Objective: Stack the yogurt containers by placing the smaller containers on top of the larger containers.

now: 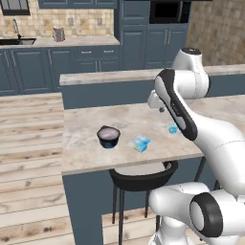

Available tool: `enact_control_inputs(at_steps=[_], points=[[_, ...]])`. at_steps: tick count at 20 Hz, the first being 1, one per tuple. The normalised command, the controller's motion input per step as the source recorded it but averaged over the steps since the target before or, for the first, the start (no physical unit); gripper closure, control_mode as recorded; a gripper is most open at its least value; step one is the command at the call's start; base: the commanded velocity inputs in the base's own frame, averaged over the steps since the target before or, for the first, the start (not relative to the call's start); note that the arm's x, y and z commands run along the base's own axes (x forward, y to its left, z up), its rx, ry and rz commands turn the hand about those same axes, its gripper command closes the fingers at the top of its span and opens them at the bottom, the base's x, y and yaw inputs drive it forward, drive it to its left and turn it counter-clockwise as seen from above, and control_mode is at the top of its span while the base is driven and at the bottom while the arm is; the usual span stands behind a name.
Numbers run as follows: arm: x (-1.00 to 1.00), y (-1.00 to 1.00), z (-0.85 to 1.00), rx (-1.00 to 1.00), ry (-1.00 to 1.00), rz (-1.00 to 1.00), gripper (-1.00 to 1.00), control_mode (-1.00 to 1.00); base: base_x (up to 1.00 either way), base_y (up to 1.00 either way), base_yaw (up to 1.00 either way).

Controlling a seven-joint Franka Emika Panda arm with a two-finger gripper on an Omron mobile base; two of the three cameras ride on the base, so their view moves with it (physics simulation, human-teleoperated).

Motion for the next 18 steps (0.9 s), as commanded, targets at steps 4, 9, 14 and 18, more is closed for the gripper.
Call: enact_control_inputs(at_steps=[4,9,14,18], points=[[-0.04,0.02,-0.05,0.0,0.0,0.0,-1.0,-1.0,0.0,0.0,0.0],[-0.07,0.03,-0.06,0.0,0.0,0.0,-1.0,-1.0,0.0,0.0,0.0],[-0.02,0.0,-0.06,0.0,0.0,0.0,-1.0,-1.0,0.0,0.0,0.0],[0.0,0.02,-0.09,0.0,0.03,0.0,-1.0,-1.0,0.0,0.0,0.0]])
